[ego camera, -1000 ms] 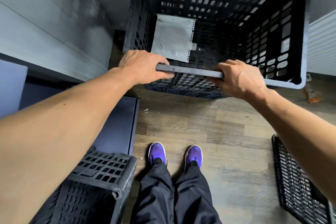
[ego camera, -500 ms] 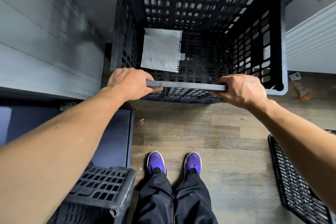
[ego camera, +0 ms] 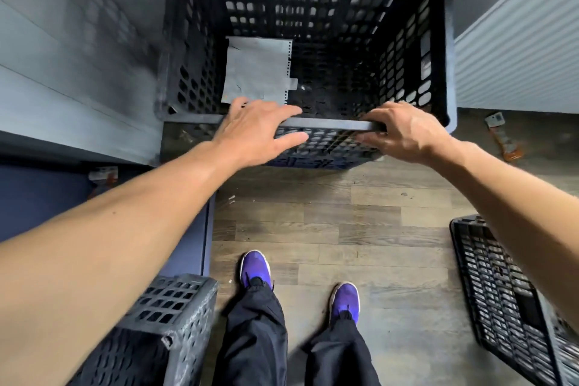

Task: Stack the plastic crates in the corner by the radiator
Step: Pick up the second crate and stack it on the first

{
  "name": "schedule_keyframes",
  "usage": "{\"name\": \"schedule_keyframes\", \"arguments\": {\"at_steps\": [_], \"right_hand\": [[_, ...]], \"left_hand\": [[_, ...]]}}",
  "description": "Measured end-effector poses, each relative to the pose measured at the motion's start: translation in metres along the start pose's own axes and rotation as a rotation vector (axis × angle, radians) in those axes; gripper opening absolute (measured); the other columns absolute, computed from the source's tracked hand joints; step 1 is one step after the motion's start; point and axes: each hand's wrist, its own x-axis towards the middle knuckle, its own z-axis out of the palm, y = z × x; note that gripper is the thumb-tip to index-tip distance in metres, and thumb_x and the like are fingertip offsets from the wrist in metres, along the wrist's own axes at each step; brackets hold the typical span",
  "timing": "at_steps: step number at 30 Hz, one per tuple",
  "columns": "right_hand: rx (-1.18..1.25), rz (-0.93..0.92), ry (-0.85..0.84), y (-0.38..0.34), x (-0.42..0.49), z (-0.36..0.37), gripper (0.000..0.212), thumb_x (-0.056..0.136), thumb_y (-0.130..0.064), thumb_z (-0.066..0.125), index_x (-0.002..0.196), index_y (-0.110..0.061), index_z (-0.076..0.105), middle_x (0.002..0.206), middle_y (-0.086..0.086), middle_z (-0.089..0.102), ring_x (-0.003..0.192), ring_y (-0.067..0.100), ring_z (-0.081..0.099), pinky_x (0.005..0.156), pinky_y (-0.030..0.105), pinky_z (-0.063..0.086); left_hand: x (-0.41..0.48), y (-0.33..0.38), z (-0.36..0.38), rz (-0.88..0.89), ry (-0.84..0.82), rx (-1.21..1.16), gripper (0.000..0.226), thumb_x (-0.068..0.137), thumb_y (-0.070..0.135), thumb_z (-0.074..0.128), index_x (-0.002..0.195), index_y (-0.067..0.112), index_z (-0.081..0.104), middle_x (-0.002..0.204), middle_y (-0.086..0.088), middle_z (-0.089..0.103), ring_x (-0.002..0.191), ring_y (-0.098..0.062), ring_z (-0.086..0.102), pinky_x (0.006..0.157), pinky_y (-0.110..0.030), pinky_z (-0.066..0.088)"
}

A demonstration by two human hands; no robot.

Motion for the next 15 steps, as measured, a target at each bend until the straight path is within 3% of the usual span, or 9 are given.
{"name": "schedule_keyframes", "arguments": {"at_steps": [3,6,10,15], "right_hand": [[0.029,-0.001,0.045,0.023,-0.025,-0.003,0.061,0.095,-0.061,0.04,0.129,-0.015,0.061,0.117,0.014,0.068,0.108,0.035,0.062,0.086,0.043,0.048],[0.038,-0.026,0.07,0.039,-0.036,-0.001,0.062,0.097,-0.052,0.024,0.129,-0.013,0.06,0.119,0.017,0.068,0.109,0.038,0.061,0.093,0.048,0.046],[0.136,-0.044,0.03,0.049,-0.031,0.0,0.04,0.105,-0.031,0.034,0.128,-0.011,0.06,0.118,0.014,0.069,0.107,0.036,0.061,0.094,0.048,0.045],[0.201,-0.069,-0.002,0.055,-0.025,-0.001,0.034,0.107,-0.024,0.037,0.131,-0.015,0.058,0.12,0.01,0.069,0.111,0.032,0.06,0.099,0.048,0.043]], "left_hand": [[0.016,0.049,0.019,-0.036,0.029,-0.09,0.054,0.098,0.062,0.032,0.14,0.034,0.048,0.134,0.004,0.058,0.132,-0.021,0.043,0.113,-0.051,0.01],[0.035,0.093,0.029,-0.113,0.039,-0.117,0.044,0.101,0.056,0.028,0.13,0.037,0.056,0.122,0.005,0.06,0.127,-0.023,0.043,0.109,-0.05,0.012],[0.047,0.113,0.034,-0.169,0.06,-0.123,0.038,0.102,0.053,0.028,0.113,0.043,0.063,0.094,0.013,0.053,0.112,-0.019,0.043,0.1,-0.044,0.018],[0.049,0.109,0.032,-0.177,0.079,-0.115,0.035,0.101,0.054,0.031,0.11,0.045,0.064,0.088,0.017,0.048,0.112,-0.016,0.042,0.095,-0.04,0.017]]}}
